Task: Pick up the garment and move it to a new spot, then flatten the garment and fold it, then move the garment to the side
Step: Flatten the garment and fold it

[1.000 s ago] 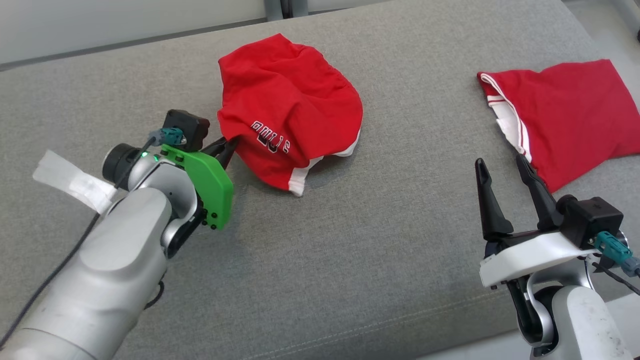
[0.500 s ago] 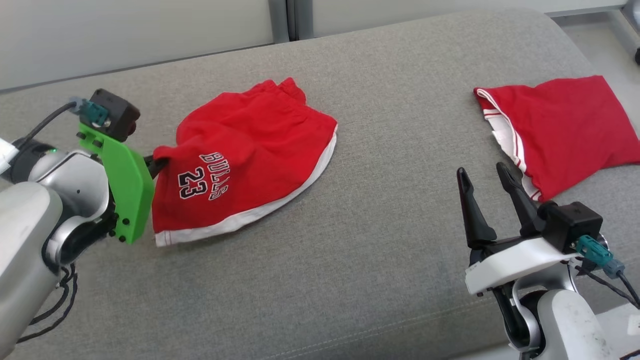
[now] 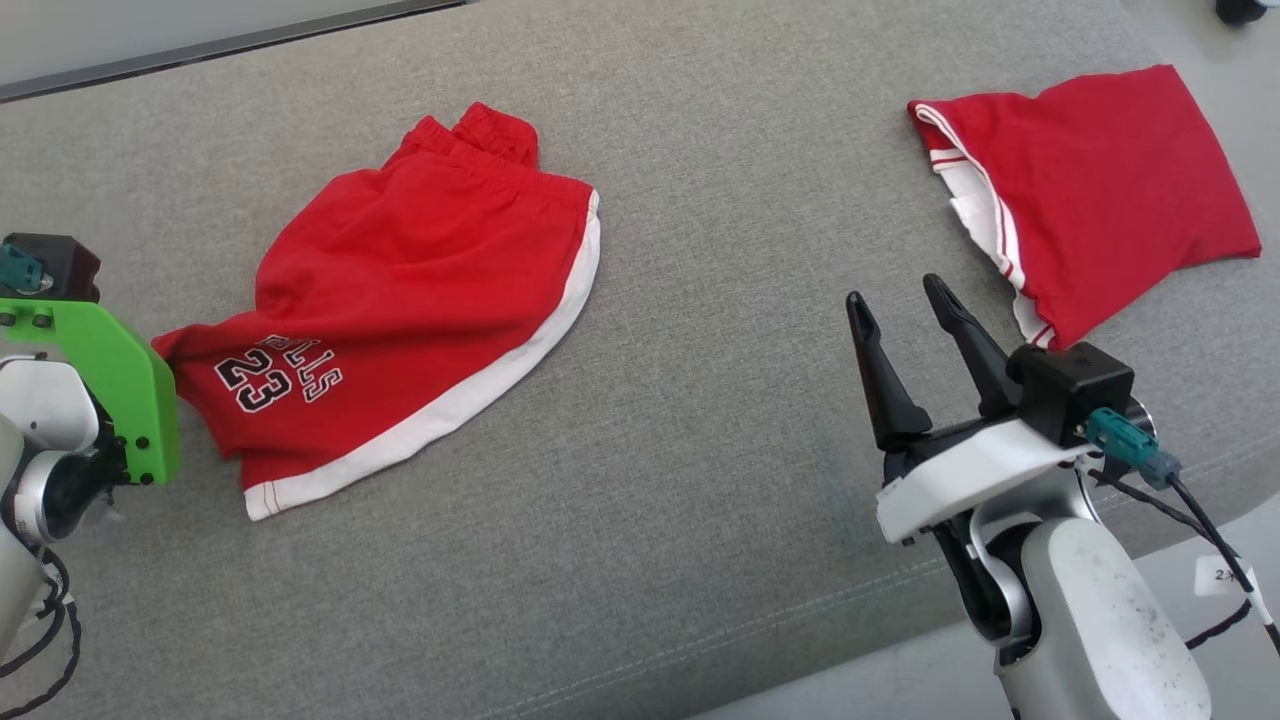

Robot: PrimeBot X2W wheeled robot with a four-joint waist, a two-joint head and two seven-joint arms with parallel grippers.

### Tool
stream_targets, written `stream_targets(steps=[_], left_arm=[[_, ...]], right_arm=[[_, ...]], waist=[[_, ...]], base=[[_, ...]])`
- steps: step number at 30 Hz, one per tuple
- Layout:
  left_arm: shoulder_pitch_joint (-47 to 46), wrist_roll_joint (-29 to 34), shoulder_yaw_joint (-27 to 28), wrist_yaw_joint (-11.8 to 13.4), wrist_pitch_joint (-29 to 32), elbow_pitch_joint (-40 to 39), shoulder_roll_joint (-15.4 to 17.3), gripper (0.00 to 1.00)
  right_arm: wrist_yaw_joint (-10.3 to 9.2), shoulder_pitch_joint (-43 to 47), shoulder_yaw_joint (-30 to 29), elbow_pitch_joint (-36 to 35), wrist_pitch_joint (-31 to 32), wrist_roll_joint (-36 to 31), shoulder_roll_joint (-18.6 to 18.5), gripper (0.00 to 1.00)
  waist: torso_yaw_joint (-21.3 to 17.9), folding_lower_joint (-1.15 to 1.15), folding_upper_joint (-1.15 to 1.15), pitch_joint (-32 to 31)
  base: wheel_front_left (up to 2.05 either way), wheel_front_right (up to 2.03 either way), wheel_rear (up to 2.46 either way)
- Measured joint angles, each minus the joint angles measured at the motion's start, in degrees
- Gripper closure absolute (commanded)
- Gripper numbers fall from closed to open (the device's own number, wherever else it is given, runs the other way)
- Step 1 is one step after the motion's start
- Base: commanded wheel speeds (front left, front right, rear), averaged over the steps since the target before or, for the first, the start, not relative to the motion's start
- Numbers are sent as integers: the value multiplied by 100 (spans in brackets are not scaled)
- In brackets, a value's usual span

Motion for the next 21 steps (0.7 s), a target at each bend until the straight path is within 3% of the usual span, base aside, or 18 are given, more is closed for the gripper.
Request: stream_targets(steps=[2,3,4,5,12,17,21], left_arm=[[-3,55,8,55,-141,159,-52,98],[-6,108,9,84,-235,218,-96,65],[-12,127,8,94,-305,294,-146,21],[-13,129,2,96,-346,352,-199,0],[-162,342,-121,-41,-806,535,-511,0],[-287,635,-124,-75,-1659,149,-883,0],[-69,946,-181,135,-2601,-544,-1193,0]], right_arm=[[0,-152,36,168,8,-9,2,0],[0,-237,45,253,16,-31,1,0],[0,-322,55,345,37,-42,2,0],[0,-404,66,439,60,-51,3,0],[0,-988,179,1131,218,181,5,0],[0,-1545,91,1958,466,713,-122,0],[-3,-2108,-108,2942,719,1224,-348,0]], waist=[[29,0,0,56],[60,0,0,73],[97,0,0,84],[139,0,0,93],[584,0,0,64],[1011,0,0,22],[1545,0,0,-11]], base=[[0,0,0],[0,0,0],[0,0,0],[0,0,0],[0,0,0],[0,0,0],[0,0,0]])
